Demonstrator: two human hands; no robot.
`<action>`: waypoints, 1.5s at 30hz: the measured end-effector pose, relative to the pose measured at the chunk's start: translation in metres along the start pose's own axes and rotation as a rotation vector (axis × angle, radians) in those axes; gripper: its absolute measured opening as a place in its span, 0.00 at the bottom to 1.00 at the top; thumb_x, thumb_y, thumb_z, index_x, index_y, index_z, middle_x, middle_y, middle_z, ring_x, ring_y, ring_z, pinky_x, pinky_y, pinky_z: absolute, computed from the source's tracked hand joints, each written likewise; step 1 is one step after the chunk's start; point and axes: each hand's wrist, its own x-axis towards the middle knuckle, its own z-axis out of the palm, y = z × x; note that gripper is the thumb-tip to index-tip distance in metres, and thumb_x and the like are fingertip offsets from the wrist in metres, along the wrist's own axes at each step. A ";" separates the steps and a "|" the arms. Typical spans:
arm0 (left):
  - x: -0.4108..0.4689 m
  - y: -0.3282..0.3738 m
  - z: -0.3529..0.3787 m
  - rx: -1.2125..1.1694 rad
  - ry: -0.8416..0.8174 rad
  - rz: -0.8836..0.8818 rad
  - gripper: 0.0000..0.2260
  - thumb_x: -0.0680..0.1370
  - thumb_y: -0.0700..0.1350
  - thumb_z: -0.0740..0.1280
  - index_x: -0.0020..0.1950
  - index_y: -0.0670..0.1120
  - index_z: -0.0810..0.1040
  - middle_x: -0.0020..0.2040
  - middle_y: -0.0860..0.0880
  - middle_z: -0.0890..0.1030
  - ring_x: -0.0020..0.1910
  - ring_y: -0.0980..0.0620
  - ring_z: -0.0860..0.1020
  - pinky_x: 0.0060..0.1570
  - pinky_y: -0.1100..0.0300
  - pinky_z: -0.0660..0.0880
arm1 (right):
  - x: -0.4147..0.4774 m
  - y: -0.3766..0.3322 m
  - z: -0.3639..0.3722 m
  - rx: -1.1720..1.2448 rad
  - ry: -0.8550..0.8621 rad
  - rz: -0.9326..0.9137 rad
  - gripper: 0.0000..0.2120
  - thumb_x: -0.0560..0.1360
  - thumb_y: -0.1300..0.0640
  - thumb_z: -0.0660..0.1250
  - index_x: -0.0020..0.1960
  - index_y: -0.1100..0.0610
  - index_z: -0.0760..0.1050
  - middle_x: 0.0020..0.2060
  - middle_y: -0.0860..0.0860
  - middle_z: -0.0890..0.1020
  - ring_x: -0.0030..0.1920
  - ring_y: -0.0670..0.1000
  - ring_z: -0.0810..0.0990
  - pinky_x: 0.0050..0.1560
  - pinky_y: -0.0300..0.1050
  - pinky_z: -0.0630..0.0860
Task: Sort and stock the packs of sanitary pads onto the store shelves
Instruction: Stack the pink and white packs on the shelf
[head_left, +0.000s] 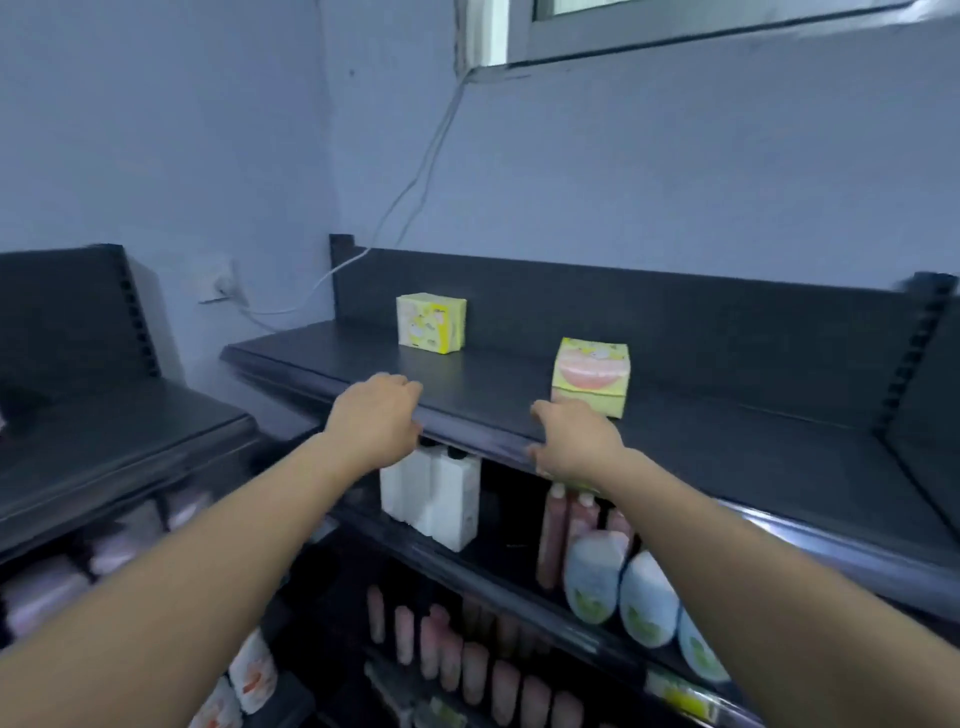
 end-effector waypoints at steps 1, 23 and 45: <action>0.004 0.024 -0.002 -0.022 0.008 0.047 0.16 0.79 0.50 0.61 0.63 0.45 0.72 0.60 0.47 0.75 0.62 0.46 0.72 0.57 0.49 0.72 | -0.016 0.021 -0.006 -0.012 0.005 0.052 0.19 0.76 0.49 0.65 0.65 0.56 0.70 0.61 0.55 0.75 0.62 0.58 0.73 0.52 0.48 0.72; 0.026 0.570 -0.072 -0.362 0.047 0.685 0.17 0.80 0.51 0.61 0.67 0.46 0.71 0.61 0.48 0.74 0.64 0.47 0.70 0.55 0.51 0.73 | -0.345 0.437 -0.124 -0.234 0.038 0.771 0.21 0.74 0.43 0.63 0.63 0.53 0.73 0.59 0.53 0.77 0.61 0.57 0.74 0.58 0.50 0.73; 0.105 0.915 -0.072 -0.212 -0.400 1.091 0.50 0.58 0.66 0.75 0.74 0.67 0.52 0.77 0.56 0.38 0.76 0.48 0.37 0.69 0.38 0.61 | -0.455 0.761 -0.127 -0.066 0.187 1.207 0.27 0.76 0.54 0.65 0.73 0.50 0.63 0.71 0.56 0.62 0.68 0.60 0.64 0.63 0.52 0.69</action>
